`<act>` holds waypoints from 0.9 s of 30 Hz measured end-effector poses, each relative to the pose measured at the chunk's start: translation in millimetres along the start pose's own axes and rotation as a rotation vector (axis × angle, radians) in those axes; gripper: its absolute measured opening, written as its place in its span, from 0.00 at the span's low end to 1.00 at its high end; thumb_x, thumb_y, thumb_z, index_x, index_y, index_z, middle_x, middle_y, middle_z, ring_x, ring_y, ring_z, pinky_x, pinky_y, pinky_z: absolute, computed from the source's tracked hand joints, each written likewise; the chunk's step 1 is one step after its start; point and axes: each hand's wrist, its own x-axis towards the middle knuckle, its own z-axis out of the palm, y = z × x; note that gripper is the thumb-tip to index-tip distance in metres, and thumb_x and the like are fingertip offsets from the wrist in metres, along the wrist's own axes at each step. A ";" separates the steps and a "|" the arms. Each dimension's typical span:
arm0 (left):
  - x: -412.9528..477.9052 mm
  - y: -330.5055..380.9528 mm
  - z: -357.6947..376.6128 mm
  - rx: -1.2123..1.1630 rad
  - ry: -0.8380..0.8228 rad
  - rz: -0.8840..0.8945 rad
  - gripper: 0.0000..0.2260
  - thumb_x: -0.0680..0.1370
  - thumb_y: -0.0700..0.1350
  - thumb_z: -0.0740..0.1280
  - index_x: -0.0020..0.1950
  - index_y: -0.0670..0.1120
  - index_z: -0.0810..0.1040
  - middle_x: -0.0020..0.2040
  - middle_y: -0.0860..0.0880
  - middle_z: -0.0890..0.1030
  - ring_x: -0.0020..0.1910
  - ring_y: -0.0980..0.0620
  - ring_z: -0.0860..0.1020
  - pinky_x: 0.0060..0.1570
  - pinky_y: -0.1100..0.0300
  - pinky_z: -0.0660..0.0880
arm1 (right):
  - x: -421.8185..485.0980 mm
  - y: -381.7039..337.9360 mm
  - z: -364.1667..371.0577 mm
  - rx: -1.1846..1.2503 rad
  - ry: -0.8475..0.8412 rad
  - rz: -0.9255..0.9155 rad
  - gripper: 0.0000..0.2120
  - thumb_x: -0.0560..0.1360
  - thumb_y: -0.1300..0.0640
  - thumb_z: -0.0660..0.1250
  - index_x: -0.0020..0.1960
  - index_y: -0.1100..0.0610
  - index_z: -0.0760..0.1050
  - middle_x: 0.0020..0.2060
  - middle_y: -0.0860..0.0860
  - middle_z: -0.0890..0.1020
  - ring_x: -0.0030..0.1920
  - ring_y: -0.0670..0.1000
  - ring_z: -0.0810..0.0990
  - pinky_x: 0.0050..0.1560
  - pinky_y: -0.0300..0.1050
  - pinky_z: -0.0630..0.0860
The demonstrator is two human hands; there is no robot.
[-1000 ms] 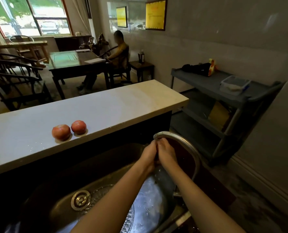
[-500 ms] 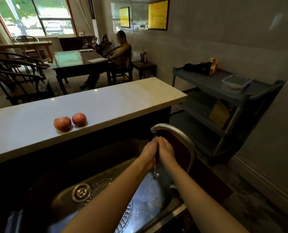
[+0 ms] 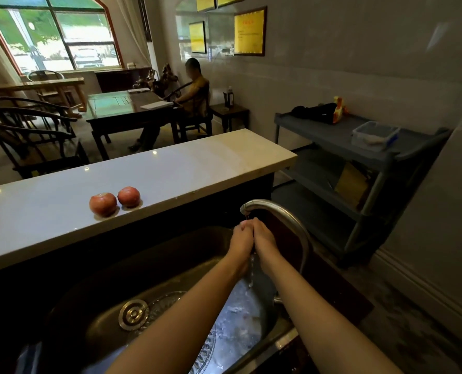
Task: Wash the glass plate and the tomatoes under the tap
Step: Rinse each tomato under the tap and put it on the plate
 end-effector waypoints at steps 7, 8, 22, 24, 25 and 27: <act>6.4 -0.3 -19.7 0.799 0.128 0.421 0.15 0.82 0.50 0.51 0.50 0.43 0.73 0.42 0.45 0.78 0.41 0.50 0.78 0.40 0.59 0.73 | 12.6 -8.6 1.7 -0.239 0.051 0.258 0.26 0.80 0.44 0.50 0.64 0.62 0.71 0.59 0.61 0.77 0.59 0.59 0.76 0.61 0.52 0.73; 9.1 -1.1 -21.3 0.849 0.140 0.468 0.14 0.82 0.50 0.52 0.50 0.45 0.73 0.42 0.47 0.79 0.40 0.52 0.78 0.39 0.60 0.73 | 15.3 -9.0 1.2 -0.280 0.058 0.251 0.27 0.80 0.44 0.49 0.65 0.62 0.71 0.60 0.62 0.77 0.60 0.60 0.76 0.62 0.54 0.73; 23.9 10.2 -22.8 0.472 -0.049 0.100 0.19 0.83 0.49 0.49 0.37 0.47 0.72 0.30 0.49 0.73 0.29 0.54 0.72 0.29 0.64 0.70 | -0.8 5.4 -3.2 -0.401 0.096 -0.171 0.19 0.80 0.45 0.51 0.56 0.58 0.72 0.52 0.56 0.77 0.51 0.54 0.78 0.54 0.54 0.77; 24.3 17.2 -28.1 0.354 -0.146 -0.071 0.20 0.83 0.49 0.48 0.37 0.45 0.70 0.27 0.48 0.69 0.23 0.55 0.67 0.23 0.63 0.65 | -3.9 10.3 -8.3 -0.463 0.054 -0.303 0.16 0.80 0.46 0.51 0.53 0.55 0.71 0.50 0.52 0.75 0.47 0.51 0.77 0.46 0.48 0.76; 23.3 18.7 -30.6 0.351 -0.175 -0.097 0.19 0.83 0.48 0.48 0.37 0.44 0.70 0.27 0.48 0.68 0.21 0.55 0.66 0.21 0.65 0.63 | -3.3 12.3 -10.7 -0.478 0.029 -0.334 0.15 0.80 0.46 0.51 0.53 0.54 0.71 0.49 0.51 0.74 0.46 0.49 0.76 0.42 0.43 0.74; 20.9 18.4 -31.8 0.442 -0.170 -0.062 0.19 0.82 0.48 0.48 0.37 0.45 0.70 0.28 0.48 0.69 0.22 0.55 0.67 0.22 0.64 0.64 | -2.9 16.8 -12.4 -0.433 -0.009 -0.355 0.13 0.80 0.46 0.52 0.52 0.53 0.71 0.47 0.50 0.74 0.45 0.48 0.76 0.41 0.41 0.73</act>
